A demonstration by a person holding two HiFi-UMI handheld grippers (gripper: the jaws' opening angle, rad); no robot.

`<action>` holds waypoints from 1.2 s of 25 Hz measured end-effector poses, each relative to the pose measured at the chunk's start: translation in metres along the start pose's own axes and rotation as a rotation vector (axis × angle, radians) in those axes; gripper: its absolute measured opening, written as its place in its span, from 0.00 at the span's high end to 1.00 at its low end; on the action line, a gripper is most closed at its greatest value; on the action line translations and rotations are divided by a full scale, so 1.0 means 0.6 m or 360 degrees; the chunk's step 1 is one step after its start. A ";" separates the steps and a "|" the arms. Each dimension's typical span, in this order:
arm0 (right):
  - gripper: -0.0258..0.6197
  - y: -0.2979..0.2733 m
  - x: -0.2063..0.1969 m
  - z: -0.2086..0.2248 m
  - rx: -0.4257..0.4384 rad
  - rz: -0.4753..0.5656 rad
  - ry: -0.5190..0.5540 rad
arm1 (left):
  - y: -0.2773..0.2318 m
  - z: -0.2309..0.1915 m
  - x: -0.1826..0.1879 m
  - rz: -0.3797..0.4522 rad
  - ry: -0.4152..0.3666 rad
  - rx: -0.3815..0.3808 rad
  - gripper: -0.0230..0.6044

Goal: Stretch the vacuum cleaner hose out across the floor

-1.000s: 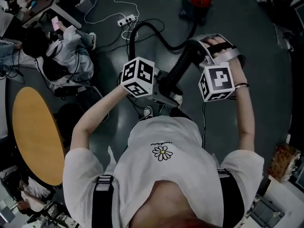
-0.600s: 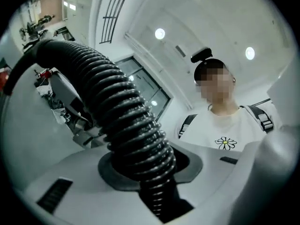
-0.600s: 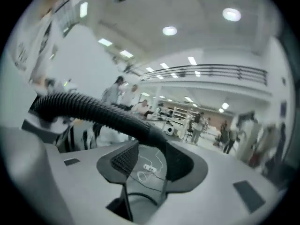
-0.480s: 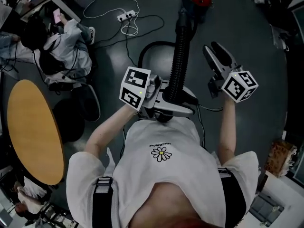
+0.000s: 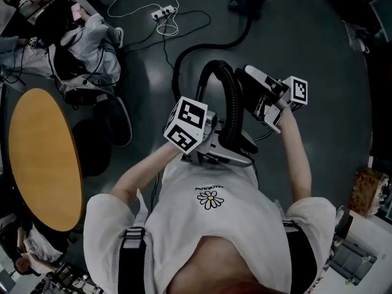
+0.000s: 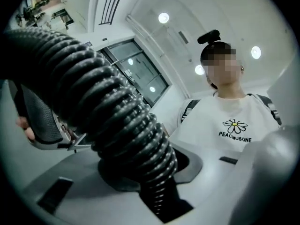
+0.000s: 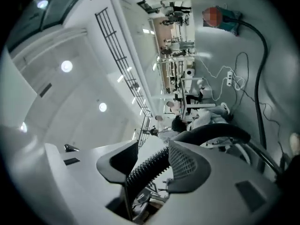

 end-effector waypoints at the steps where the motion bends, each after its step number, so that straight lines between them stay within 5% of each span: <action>1: 0.66 0.010 -0.026 -0.001 0.0010 -0.0033 -0.0058 | -0.013 0.016 -0.017 0.0002 -0.0008 0.0000 0.76; 11: 0.66 0.245 -0.361 -0.035 0.0069 0.0158 -0.0443 | -0.215 0.202 -0.235 0.0248 0.0102 -0.0005 0.76; 15: 0.66 0.300 -0.464 -0.013 0.0109 0.0324 -0.0707 | -0.282 0.265 -0.318 0.0057 0.0076 -0.0072 0.76; 18: 0.66 0.338 -0.514 -0.055 0.0228 0.0516 -0.0702 | -0.346 0.328 -0.396 -0.0138 0.0013 -0.0123 0.76; 22: 0.65 0.396 -0.540 -0.137 0.0527 0.0839 -0.0649 | -0.394 0.394 -0.472 -0.0167 0.0014 -0.0209 0.76; 24: 0.65 0.382 -0.565 -0.162 0.0443 0.0696 -0.0520 | -0.415 0.421 -0.498 -0.0183 0.0010 -0.0245 0.76; 27: 0.65 0.356 -0.624 -0.162 0.0131 0.0385 -0.0375 | -0.439 0.453 -0.524 -0.0251 -0.0076 -0.0257 0.76; 30: 0.65 0.404 -0.659 -0.160 0.0110 0.0410 -0.0488 | -0.471 0.461 -0.558 -0.0348 -0.0113 -0.0214 0.76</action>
Point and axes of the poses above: the fingertips, and each gripper's own axes: y backward along the fingers, z to its right, x out of its top, the point moved 1 cm from there along y, backward along the fingers, and after that the axes turned 5 degrees about y, right-handed, at the moved point
